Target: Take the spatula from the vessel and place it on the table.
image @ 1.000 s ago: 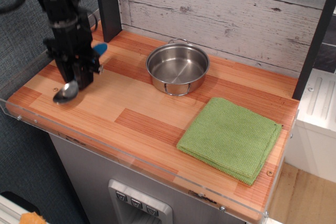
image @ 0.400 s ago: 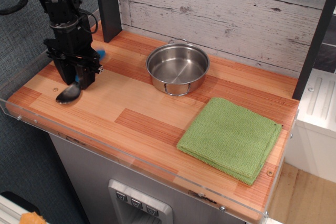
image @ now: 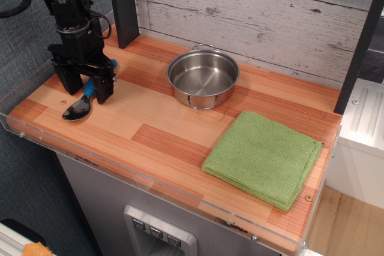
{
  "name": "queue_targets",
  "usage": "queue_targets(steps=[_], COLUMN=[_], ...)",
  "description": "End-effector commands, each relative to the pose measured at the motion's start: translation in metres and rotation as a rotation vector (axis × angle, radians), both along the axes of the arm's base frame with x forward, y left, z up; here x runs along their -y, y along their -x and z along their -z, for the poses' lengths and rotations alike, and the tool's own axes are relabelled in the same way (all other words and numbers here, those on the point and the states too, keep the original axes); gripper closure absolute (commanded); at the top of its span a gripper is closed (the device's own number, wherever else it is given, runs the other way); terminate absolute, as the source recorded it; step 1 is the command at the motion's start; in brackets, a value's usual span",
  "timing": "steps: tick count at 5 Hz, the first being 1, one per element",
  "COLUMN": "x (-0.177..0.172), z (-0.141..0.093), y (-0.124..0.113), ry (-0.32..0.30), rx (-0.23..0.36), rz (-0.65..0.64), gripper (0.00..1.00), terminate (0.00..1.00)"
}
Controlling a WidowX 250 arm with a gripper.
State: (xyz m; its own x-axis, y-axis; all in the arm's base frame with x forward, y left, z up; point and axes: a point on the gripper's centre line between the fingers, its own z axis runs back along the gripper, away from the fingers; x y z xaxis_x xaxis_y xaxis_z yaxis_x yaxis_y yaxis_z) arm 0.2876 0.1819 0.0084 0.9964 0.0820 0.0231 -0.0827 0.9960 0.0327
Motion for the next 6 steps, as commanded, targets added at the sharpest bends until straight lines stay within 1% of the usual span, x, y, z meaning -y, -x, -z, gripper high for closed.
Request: queue_targets(steps=[1, 2, 3, 4, 5, 6], x=[-0.006, -0.002, 0.003, 0.006, 0.014, 0.020], z=[-0.053, -0.070, -0.082, -0.083, -0.092, -0.100], y=[-0.009, -0.008, -0.011, -0.017, -0.034, -0.051], ry=[-0.053, -0.109, -0.108, -0.094, -0.057, -0.081], rx=[0.069, 0.072, 0.088, 0.068, 0.084, 0.100], rz=[-0.076, -0.126, -0.153, -0.232, -0.277, -0.265], gripper=[0.00, 0.00, 0.00, 0.00, 0.00, 0.00], terminate=[0.00, 0.00, 0.00, 0.00, 0.00, 0.00])
